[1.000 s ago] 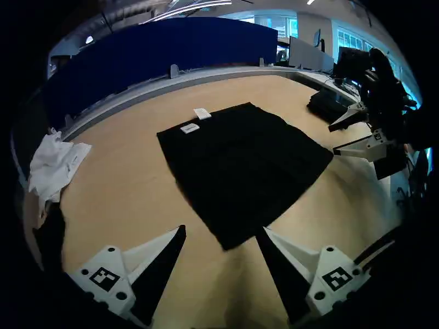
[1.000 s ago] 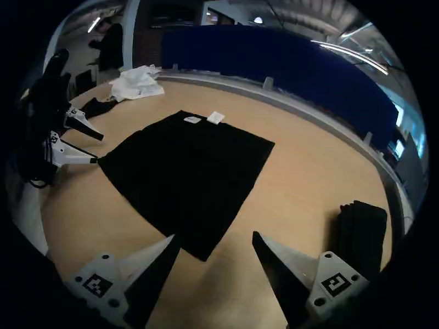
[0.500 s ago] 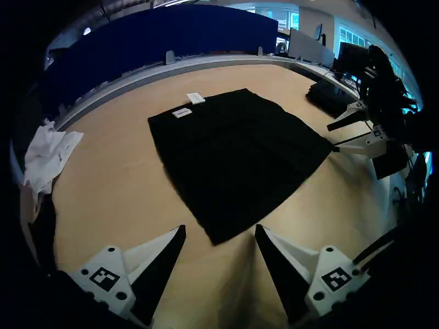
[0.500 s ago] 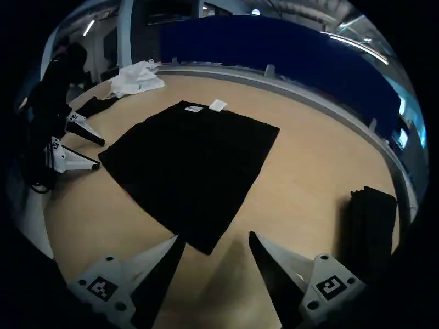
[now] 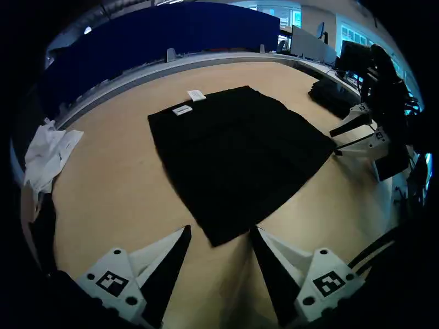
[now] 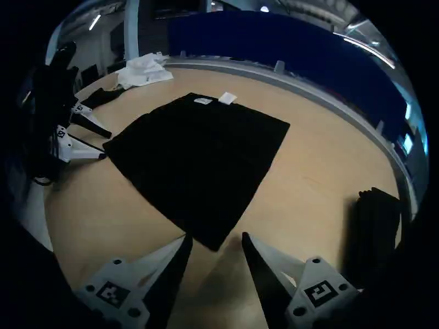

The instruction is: Fold towel

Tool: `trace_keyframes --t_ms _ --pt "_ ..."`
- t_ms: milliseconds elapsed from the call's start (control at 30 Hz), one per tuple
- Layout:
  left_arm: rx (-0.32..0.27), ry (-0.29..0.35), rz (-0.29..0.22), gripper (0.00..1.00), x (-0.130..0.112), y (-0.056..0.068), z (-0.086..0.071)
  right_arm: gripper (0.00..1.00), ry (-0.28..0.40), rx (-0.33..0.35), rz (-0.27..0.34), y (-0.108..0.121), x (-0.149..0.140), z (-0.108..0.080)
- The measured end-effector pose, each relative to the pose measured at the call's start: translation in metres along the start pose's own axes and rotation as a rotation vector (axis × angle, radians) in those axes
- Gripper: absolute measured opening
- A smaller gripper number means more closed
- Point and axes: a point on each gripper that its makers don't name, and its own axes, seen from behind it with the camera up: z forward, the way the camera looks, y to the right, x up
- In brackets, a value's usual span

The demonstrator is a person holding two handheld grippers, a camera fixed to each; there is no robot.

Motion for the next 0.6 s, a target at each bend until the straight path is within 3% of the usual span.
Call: trace_keyframes --t_ms 600 --pt "0.002 -0.018 0.006 0.59 -0.0023 0.0039 -0.0002 0.47 -0.004 0.025 0.021 -0.0015 -0.0014 0.0016"
